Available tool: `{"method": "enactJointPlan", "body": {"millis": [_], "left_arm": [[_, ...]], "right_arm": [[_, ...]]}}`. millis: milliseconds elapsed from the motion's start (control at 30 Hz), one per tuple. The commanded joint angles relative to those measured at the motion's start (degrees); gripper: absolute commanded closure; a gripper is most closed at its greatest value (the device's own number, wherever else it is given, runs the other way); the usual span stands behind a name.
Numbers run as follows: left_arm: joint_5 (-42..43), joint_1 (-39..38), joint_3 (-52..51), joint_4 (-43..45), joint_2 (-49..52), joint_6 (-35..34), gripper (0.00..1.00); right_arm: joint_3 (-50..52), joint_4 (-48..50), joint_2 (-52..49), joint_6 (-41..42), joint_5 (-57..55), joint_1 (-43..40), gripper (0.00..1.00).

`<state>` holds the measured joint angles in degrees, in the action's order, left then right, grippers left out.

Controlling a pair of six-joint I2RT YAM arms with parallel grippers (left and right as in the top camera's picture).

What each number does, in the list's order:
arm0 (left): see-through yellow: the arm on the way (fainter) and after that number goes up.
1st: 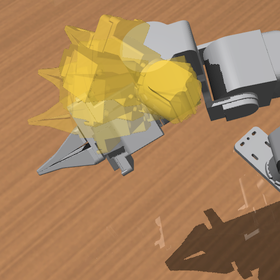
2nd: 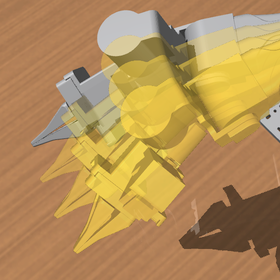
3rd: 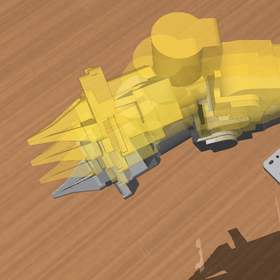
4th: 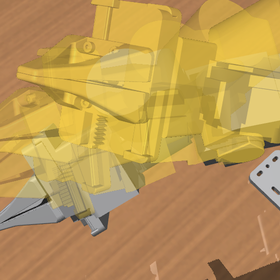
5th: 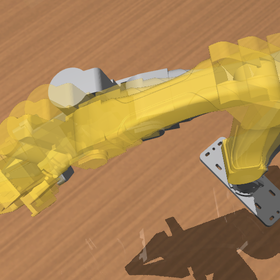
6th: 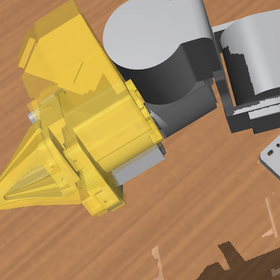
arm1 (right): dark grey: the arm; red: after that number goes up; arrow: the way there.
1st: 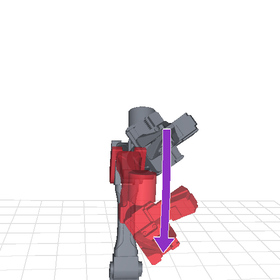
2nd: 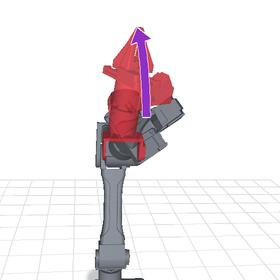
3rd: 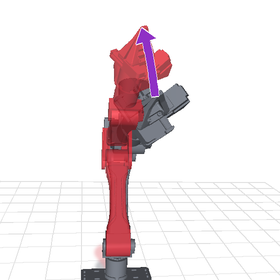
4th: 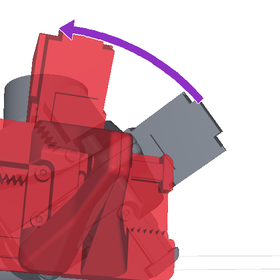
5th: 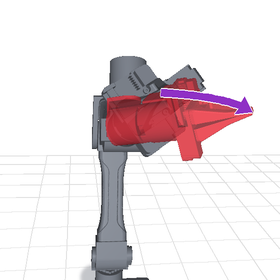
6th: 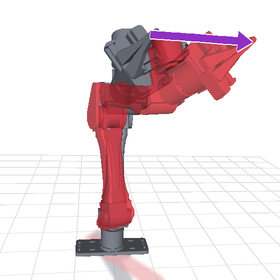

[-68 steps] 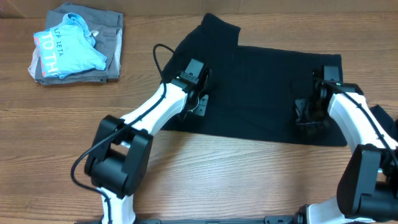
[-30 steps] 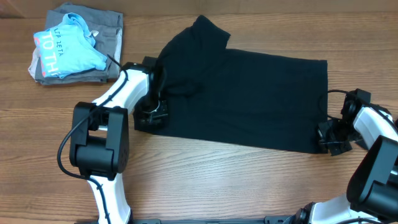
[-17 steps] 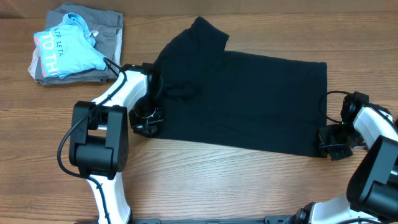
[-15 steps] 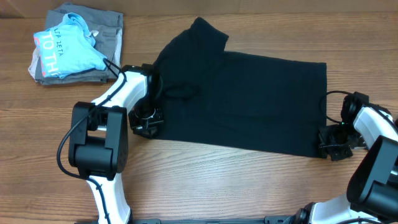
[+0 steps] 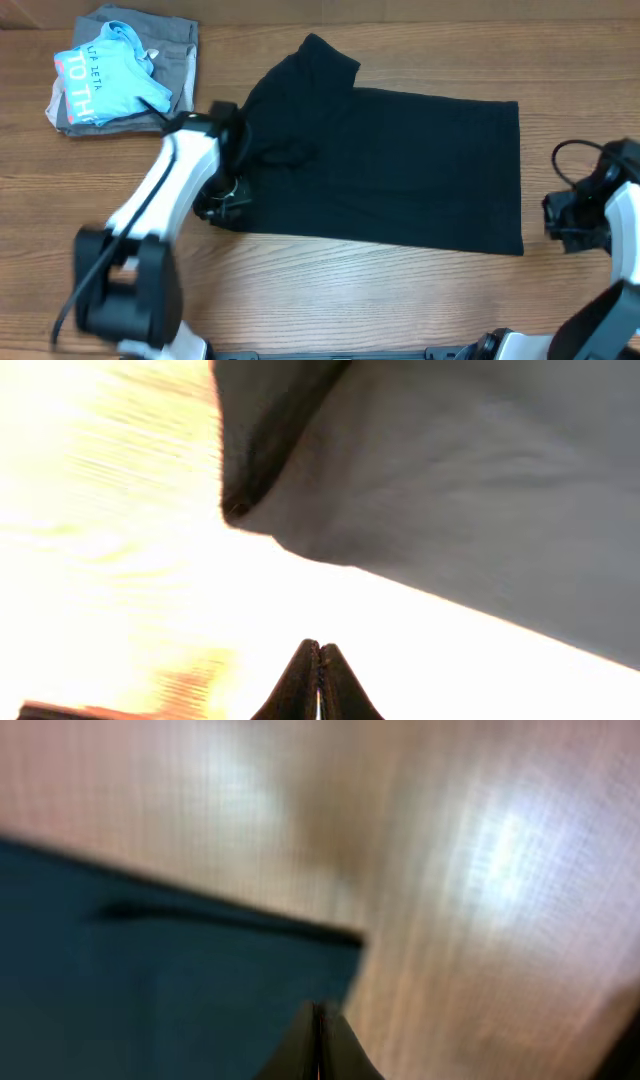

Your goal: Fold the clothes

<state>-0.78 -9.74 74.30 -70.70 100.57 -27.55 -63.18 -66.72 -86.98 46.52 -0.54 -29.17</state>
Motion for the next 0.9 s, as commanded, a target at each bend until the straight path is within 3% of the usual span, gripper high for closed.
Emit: {"method": "enactJointPlan", "body": {"millis": [0,367,867], "left_arm": [[-1.0,0.2,0.3,1.7,-8.2,-1.1,0.95],[11.2,-0.4,0.3,6.5,-2.9,8.0,0.96],[11.5,-0.8,0.3,12.0,9.7,9.4,0.96]], "right_arm": [[-2.5,1.3,3.2,-12.2,10.7,1.3,0.95],[0.3,2.2,1.7,-15.0,12.0,11.0,0.92],[13.3,14.3,1.7,-13.6,12.3,12.6,0.96]]}}
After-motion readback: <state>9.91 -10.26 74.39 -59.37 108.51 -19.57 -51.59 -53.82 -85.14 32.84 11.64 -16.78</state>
